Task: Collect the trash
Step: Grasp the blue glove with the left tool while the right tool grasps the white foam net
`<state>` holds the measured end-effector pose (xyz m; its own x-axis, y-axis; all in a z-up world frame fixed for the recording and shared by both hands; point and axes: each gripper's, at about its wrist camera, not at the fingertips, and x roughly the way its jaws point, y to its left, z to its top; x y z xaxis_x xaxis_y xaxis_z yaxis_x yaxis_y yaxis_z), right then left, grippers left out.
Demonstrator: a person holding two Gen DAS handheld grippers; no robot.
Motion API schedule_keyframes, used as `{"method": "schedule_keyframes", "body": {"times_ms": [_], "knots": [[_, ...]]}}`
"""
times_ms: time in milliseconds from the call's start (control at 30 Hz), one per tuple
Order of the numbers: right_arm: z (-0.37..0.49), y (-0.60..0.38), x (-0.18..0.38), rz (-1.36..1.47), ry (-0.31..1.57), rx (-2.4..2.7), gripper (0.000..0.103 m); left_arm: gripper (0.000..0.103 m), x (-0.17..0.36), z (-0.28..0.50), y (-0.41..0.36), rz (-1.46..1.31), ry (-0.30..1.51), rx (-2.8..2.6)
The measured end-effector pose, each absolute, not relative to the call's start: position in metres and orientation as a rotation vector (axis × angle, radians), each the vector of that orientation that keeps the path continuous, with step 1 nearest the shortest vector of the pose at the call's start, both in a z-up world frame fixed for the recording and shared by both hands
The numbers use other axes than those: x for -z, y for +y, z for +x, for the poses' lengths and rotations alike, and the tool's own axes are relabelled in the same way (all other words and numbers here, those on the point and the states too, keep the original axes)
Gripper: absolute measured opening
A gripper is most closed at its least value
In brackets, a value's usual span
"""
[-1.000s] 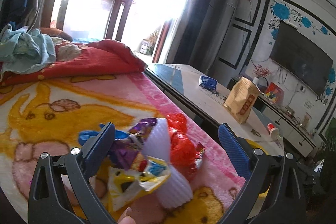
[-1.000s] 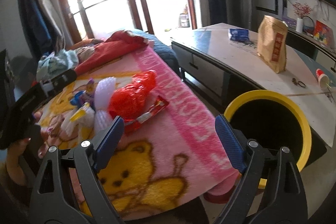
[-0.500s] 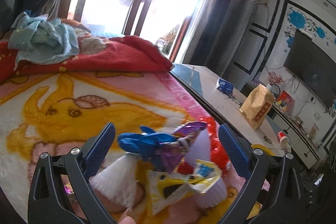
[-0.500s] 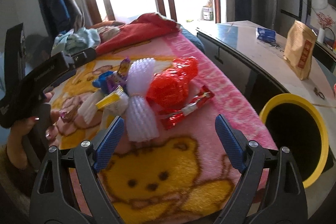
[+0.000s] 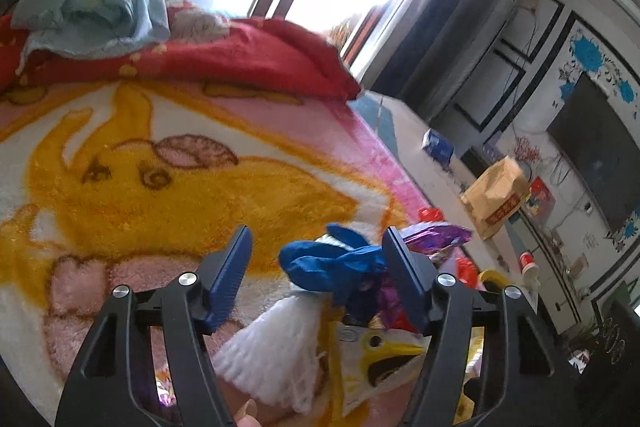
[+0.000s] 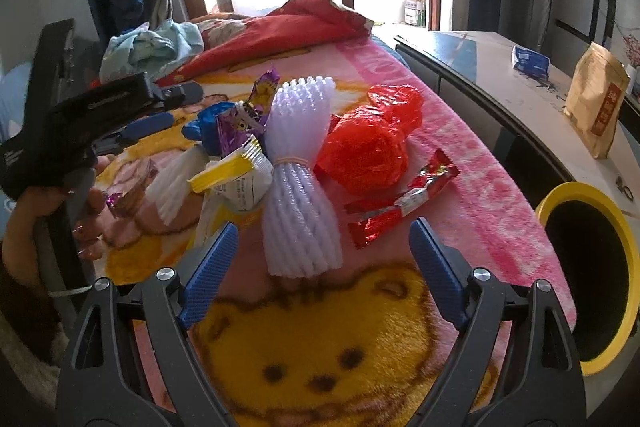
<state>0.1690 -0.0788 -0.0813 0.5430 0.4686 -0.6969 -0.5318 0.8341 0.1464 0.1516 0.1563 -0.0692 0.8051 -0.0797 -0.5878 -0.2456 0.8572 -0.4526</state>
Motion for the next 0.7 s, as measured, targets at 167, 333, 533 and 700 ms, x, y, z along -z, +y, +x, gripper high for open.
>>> {"method": "schedule_keyframes", "body": {"times_ms": [167,333,533,700], "knots": [[0.174,-0.072,0.089,-0.078,0.827,-0.602,0.075,0.064,0.091,0.164,0.173,-0.670,0.690,-0.068],[0.177,-0.068,0.096,-0.080,0.854,-0.609,0.064,0.049,0.101,0.168,0.178,-0.747,0.702,-0.026],[0.175,-0.066,0.100,-0.092,0.873,-0.644,0.038,0.018,0.103,0.168,0.172,-0.783,0.691,0.028],[0.172,-0.065,0.098,-0.098,0.864,-0.660,0.027,0.008,0.094,0.161,0.167,-0.773,0.642,0.044]]}}
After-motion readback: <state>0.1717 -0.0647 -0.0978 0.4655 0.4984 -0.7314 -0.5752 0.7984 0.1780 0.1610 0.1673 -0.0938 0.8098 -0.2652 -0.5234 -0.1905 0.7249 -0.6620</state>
